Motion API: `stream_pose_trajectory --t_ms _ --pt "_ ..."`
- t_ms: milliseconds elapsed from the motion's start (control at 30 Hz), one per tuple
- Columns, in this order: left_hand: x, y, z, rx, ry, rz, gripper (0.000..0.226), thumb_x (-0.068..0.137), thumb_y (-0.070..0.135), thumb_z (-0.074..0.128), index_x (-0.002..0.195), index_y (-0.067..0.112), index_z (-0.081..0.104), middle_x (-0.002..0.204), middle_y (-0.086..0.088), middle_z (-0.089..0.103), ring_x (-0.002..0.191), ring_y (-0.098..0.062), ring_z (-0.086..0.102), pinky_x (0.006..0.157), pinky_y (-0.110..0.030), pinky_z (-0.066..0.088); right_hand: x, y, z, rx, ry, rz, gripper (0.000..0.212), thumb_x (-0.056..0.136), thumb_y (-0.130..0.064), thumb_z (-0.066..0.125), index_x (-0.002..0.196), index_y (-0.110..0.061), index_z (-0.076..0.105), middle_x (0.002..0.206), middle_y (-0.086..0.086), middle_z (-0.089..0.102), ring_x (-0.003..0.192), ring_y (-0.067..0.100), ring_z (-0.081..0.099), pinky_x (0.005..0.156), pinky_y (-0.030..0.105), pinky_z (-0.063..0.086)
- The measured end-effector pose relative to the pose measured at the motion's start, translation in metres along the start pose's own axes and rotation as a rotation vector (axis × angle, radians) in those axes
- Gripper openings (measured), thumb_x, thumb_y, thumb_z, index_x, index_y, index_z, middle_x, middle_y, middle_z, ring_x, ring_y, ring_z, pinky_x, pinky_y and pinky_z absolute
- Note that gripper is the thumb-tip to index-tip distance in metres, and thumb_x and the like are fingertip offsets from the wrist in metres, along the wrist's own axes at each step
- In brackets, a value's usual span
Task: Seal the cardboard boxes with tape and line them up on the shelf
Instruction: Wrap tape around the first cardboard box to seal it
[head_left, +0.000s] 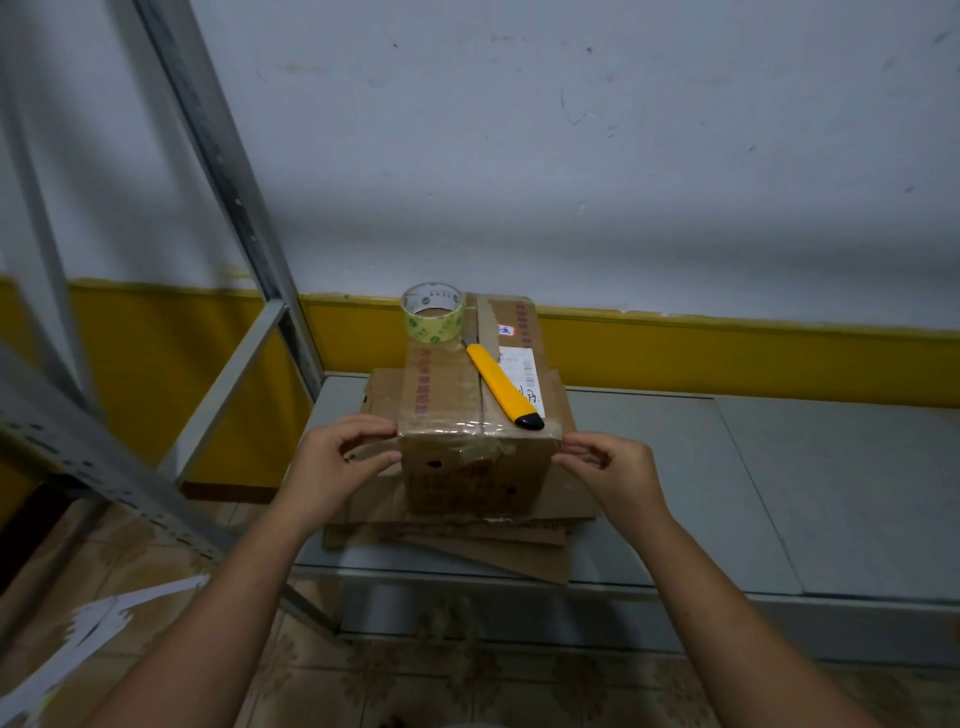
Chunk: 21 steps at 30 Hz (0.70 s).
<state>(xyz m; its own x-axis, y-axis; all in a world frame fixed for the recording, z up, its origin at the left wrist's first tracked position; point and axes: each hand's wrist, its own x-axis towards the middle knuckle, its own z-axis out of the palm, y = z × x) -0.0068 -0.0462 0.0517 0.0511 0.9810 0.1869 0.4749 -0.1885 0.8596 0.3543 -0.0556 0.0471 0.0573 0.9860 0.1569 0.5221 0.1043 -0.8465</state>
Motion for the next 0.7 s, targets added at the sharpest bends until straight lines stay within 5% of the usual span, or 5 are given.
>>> stream_pose_trajectory --t_ms 267,567,700 --pt "0.010 0.011 -0.006 -0.037 -0.048 -0.091 0.028 0.071 0.020 0.091 0.097 0.019 0.081 0.097 0.008 0.079 0.096 -0.012 0.077 0.091 -0.044 0.064 0.015 -0.017 0.000 -0.064 -0.031 0.108 0.023 0.073 -0.022 0.092 0.089 -0.020 0.075 0.071 -0.009 0.072 0.069 0.000 0.067 0.071 0.016 0.055" --pt "0.009 0.019 0.017 -0.123 0.125 -0.213 0.025 0.072 0.017 0.096 0.093 0.010 0.083 0.086 0.000 0.081 0.085 -0.012 0.078 0.084 -0.041 0.066 0.012 -0.019 0.007 -0.057 0.020 0.168 0.016 0.077 -0.023 0.090 0.082 -0.020 0.075 0.064 -0.004 0.071 0.066 0.009 0.069 0.079 0.030 0.059" --pt "0.003 0.018 0.015 -0.120 0.116 -0.225 0.027 0.072 0.017 0.096 0.094 0.013 0.082 0.086 0.006 0.081 0.087 -0.006 0.077 0.083 -0.031 0.065 0.008 -0.022 0.002 -0.021 -0.023 0.178 0.022 0.075 -0.025 0.091 0.089 -0.020 0.075 0.071 -0.007 0.074 0.070 0.003 0.069 0.070 0.021 0.057"
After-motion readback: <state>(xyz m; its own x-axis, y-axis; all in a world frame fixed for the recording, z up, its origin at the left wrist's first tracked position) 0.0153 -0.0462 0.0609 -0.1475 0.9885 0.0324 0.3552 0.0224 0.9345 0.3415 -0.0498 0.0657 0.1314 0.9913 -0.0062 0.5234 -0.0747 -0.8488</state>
